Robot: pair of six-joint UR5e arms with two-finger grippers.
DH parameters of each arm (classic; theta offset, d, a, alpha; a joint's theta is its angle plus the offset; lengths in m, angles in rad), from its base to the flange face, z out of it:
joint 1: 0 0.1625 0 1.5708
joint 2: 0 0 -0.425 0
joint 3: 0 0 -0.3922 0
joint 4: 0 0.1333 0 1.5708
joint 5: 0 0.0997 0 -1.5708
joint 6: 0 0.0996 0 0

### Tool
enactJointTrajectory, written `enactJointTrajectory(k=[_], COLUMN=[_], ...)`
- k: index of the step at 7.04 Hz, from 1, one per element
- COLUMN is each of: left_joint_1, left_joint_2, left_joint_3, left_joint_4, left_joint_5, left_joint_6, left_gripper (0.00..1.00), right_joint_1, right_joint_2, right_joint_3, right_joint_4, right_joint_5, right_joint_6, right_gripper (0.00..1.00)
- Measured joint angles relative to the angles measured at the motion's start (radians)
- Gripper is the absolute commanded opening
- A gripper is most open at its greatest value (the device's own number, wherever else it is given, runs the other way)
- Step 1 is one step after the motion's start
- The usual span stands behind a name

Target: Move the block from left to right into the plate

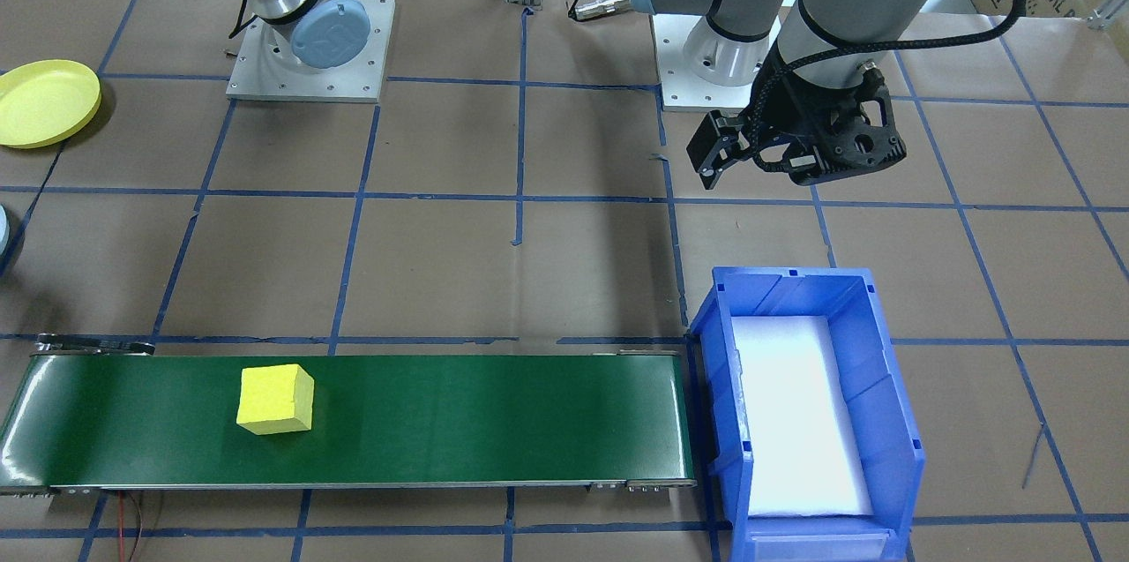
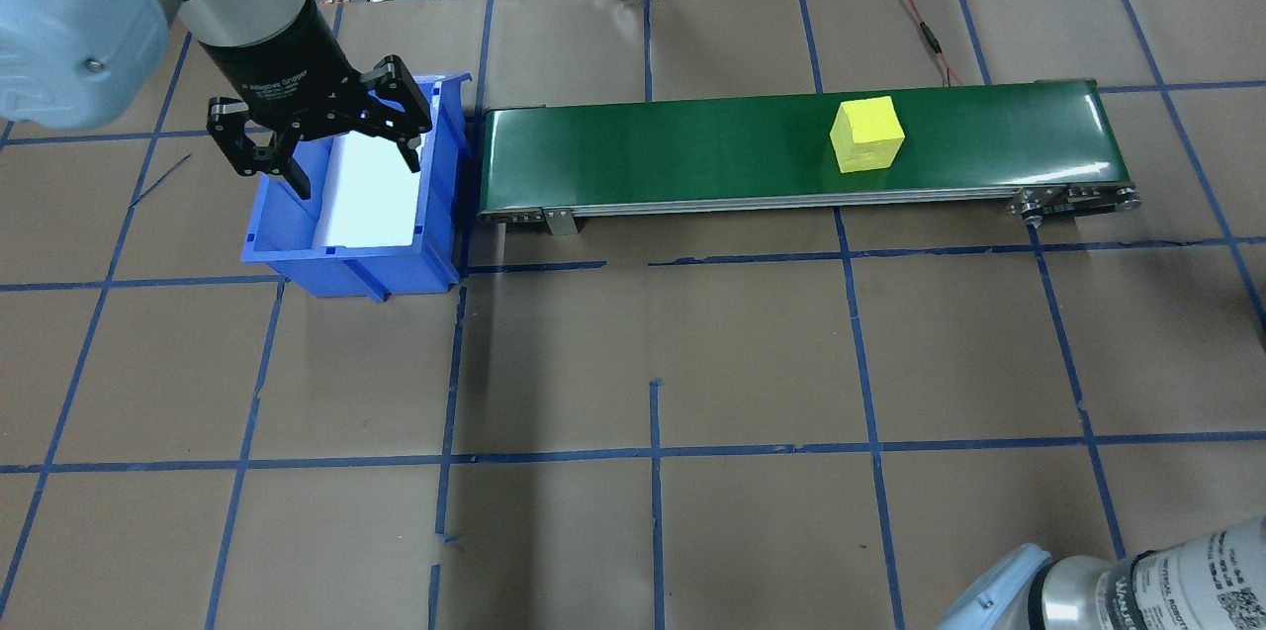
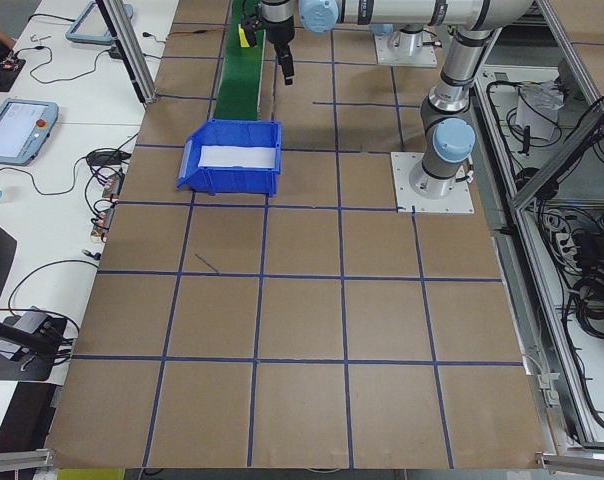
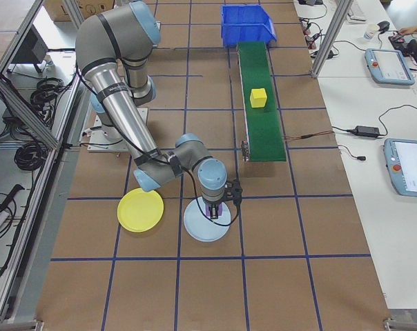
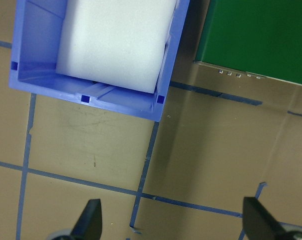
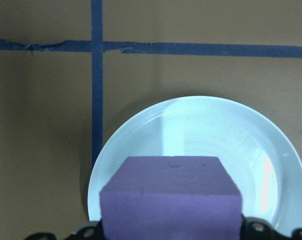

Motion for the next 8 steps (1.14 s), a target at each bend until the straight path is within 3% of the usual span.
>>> enactJointTrajectory(k=[3, 5, 8], left_joint_1=[-0.008, -0.019, -0.021], left_joint_2=[0.003, 0.005, 0.005], left_joint_3=[-0.003, -0.003, -0.004], left_joint_4=[0.000, 0.002, 0.003], left_joint_5=[0.008, 0.011, 0.011], left_joint_6=[0.003, 0.005, 0.011], left_gripper=[1.00, 1.00, 1.00], right_joint_1=[0.001, 0.120, 0.306], right_joint_2=[-0.020, -0.076, -0.086], right_joint_3=[-0.020, -0.068, -0.107], right_joint_4=[0.055, 0.122, 0.146], right_joint_5=[0.002, 0.028, 0.200], right_joint_6=[0.032, 0.164, 0.377], right_gripper=[0.99, 1.00, 1.00])
